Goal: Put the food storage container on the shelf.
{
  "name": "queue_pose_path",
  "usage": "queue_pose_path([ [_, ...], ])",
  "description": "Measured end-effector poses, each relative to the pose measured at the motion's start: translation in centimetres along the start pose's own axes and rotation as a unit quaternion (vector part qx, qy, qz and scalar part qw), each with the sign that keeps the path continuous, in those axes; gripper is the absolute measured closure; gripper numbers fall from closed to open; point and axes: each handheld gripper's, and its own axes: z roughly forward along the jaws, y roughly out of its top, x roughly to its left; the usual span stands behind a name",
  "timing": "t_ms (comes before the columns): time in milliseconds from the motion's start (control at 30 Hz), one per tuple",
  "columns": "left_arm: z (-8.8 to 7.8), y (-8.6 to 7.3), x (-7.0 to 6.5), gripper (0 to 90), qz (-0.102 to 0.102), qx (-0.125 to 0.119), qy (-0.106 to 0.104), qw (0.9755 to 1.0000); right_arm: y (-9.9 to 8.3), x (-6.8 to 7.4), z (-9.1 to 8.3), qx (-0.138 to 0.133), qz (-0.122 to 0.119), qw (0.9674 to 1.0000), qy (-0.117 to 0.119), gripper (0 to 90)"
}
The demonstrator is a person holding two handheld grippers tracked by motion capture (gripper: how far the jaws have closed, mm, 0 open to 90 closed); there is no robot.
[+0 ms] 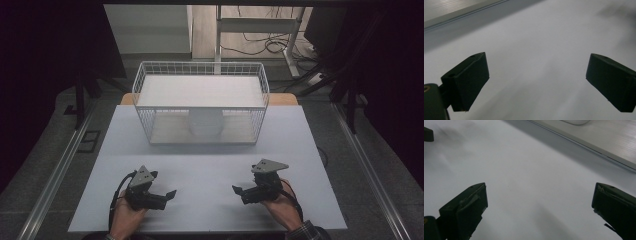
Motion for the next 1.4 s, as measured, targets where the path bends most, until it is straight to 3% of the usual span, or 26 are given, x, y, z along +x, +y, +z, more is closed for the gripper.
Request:
queue_pose_path([
  [667, -2.1, -1.1, 0.7, 4.6, -0.022, -0.007, 0.015, 0.9996, -2.3, -1.3, -3.0, -0.007, 0.026, 0.9992, -0.029, 0.0],
  [1400, -4.9, -3.1, 1.7, 4.5, -0.041, -0.016, 0.049, 0.9978, -5.3, -2.6, -5.4, -0.004, 0.062, 0.9958, -0.067, 0.0],
])
